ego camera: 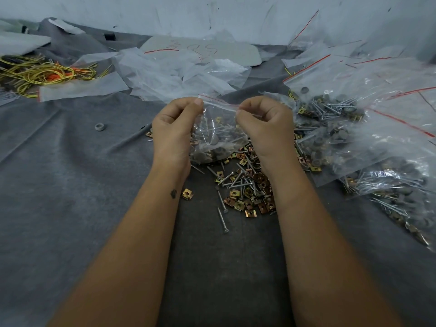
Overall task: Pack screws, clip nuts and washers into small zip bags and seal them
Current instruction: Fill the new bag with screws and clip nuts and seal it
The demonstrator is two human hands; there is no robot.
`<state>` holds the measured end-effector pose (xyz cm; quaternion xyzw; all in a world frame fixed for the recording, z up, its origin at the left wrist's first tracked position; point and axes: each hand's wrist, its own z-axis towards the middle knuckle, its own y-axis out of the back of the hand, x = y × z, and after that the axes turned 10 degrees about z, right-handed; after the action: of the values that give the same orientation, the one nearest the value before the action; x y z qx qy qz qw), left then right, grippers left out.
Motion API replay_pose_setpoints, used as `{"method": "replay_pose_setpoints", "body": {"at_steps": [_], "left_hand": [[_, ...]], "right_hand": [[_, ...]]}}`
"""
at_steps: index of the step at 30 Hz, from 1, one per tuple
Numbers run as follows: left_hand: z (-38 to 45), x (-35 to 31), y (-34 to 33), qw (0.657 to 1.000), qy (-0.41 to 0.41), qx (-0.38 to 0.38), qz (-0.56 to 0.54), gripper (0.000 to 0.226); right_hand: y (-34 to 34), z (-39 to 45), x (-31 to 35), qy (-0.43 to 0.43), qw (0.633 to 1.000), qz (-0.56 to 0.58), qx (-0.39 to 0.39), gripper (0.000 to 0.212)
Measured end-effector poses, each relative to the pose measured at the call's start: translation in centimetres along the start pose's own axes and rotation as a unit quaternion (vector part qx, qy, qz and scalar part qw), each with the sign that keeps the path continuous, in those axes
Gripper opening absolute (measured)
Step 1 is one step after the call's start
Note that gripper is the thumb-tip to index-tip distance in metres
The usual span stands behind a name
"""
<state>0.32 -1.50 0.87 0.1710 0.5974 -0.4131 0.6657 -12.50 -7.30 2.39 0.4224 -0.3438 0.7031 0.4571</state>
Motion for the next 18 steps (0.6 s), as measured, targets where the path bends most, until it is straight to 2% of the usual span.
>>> {"method": "replay_pose_setpoints", "body": {"at_steps": [7, 12, 18], "left_hand": [[0.0, 0.0, 0.2, 1.000, -0.006, 0.007, 0.024, 0.014], [-0.2, 0.0, 0.3, 0.998, -0.038, 0.020, 0.055, 0.010], [-0.4, 0.0, 0.1, 0.993, -0.066, 0.042, 0.084, 0.013]], "right_hand": [[0.4, 0.1, 0.5, 0.049, 0.996, -0.068, 0.022, 0.025], [0.4, -0.1, 1.0, 0.078, 0.983, -0.163, 0.026, 0.010], [0.4, -0.2, 1.6, 0.108, 0.965, -0.240, 0.015, 0.013]]}}
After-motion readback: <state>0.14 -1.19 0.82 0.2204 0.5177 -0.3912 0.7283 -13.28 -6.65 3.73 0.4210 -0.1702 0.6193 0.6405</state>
